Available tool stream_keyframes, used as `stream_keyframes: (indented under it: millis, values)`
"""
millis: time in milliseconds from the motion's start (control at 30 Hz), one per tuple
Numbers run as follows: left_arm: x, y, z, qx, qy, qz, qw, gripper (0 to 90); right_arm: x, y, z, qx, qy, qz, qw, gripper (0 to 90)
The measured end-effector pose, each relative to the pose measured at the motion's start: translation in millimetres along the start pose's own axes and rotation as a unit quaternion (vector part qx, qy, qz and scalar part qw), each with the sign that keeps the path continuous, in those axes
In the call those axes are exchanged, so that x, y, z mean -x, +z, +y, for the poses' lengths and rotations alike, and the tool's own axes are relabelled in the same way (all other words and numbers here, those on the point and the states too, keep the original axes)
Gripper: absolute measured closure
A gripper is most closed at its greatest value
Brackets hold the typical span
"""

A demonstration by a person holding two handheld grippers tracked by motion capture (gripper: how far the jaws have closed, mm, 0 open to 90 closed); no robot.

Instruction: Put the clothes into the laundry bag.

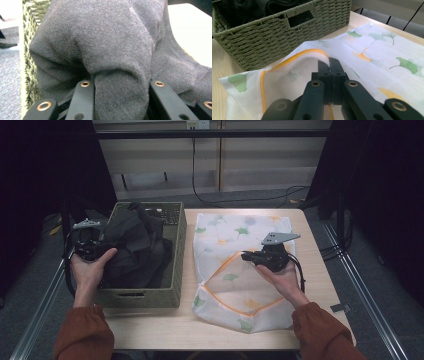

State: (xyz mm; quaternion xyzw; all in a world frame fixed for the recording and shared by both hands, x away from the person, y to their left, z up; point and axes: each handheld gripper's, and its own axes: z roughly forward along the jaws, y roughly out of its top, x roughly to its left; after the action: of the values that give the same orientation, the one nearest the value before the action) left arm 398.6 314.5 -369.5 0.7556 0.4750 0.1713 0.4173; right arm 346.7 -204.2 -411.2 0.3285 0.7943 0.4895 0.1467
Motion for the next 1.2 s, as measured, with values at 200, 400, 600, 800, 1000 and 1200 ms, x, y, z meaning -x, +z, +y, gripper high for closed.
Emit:
stream_keyframes:
  millis: [200,400,600,800,1000,1200]
  values:
    - [4.8,-15.3,-0.3,0.061,0.000,-0.004,0.9982,69.1,-0.1,0.3,-0.8,-0.002,0.000,-0.001,1.0000,89.7]
    - [9.1,-25.4,1.1,0.088,0.007,-0.007,0.9961,69.2,-0.3,0.9,-1.2,-0.003,0.000,0.000,1.0000,89.7]
    - [13.1,-34.4,8.3,0.104,0.031,-0.033,0.9936,69.3,1.0,0.7,-1.3,-0.001,0.000,0.000,1.0000,89.7]
    - [19.8,-38.9,14.3,0.124,0.030,-0.042,0.9910,69.4,0.6,1.2,-1.8,-0.004,0.000,-0.002,1.0000,89.7]
    - [23.7,-50.2,18.9,0.145,0.046,-0.048,0.9872,69.6,1.0,0.6,-1.8,-0.002,0.001,0.000,1.0000,89.7]
    - [28.8,-67.6,27.7,0.171,0.047,-0.049,0.9830,69.6,0.6,0.9,-1.6,-0.003,-0.001,0.000,1.0000,89.6]
